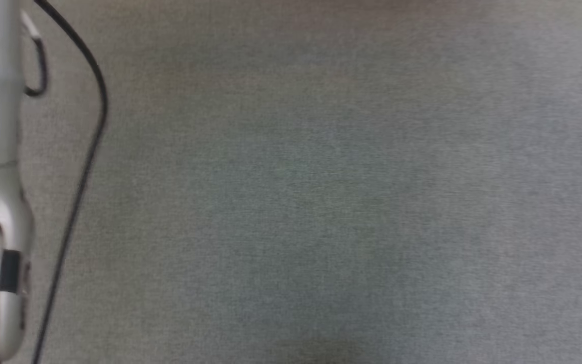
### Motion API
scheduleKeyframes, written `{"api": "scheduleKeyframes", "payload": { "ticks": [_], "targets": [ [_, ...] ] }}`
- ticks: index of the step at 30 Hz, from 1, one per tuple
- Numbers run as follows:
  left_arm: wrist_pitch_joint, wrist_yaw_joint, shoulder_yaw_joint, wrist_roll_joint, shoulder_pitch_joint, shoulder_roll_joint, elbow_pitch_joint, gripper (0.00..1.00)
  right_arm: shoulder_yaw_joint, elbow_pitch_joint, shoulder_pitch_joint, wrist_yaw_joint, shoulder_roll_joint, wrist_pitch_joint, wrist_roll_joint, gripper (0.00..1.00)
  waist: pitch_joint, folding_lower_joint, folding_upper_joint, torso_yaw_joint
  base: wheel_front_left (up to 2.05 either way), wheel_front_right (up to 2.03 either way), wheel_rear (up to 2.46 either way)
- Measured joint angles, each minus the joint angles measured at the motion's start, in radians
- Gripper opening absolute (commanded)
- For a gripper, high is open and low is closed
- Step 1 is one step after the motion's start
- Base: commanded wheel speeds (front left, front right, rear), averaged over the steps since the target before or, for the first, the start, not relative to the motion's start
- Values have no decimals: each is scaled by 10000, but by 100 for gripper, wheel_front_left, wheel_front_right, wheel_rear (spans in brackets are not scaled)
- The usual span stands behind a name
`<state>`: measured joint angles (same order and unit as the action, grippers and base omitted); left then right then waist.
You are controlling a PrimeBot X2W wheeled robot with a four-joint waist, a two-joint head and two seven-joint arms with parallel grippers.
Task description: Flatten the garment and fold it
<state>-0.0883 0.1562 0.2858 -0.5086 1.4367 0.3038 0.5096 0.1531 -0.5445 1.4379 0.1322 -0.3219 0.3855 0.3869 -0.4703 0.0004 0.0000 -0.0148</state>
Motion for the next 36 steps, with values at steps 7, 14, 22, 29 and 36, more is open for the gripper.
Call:
{"api": "scheduleKeyframes", "payload": {
  "ticks": [7,14,22,29,36],
  "targets": [
    [817,-562,-136,-863,-1883,-500,418,0,-341,21,-2374,0,-157,-453,1394,0,95,-1,0,409,0,0,0],
    [1620,-1120,-196,-1647,-5647,-694,81,0,-341,815,-6669,0,-90,-1237,2890,0,1272,-4,0,707,0,0,0],
    [1452,-1001,12,-2274,-10227,-765,-878,0,-50,1471,-11253,0,408,-1578,3290,0,2853,-5,0,885,0,0,0],
    [1041,-368,-495,-3392,-13701,-773,-2610,0,251,2190,-13527,2,673,-1766,2698,0,3982,-5,0,800,0,0,0],
    [46,543,-849,-4067,-15984,-431,-4577,0,995,3680,-15222,4,759,-182,1883,0,4767,-5,0,619,0,0,0]
  ]
}}
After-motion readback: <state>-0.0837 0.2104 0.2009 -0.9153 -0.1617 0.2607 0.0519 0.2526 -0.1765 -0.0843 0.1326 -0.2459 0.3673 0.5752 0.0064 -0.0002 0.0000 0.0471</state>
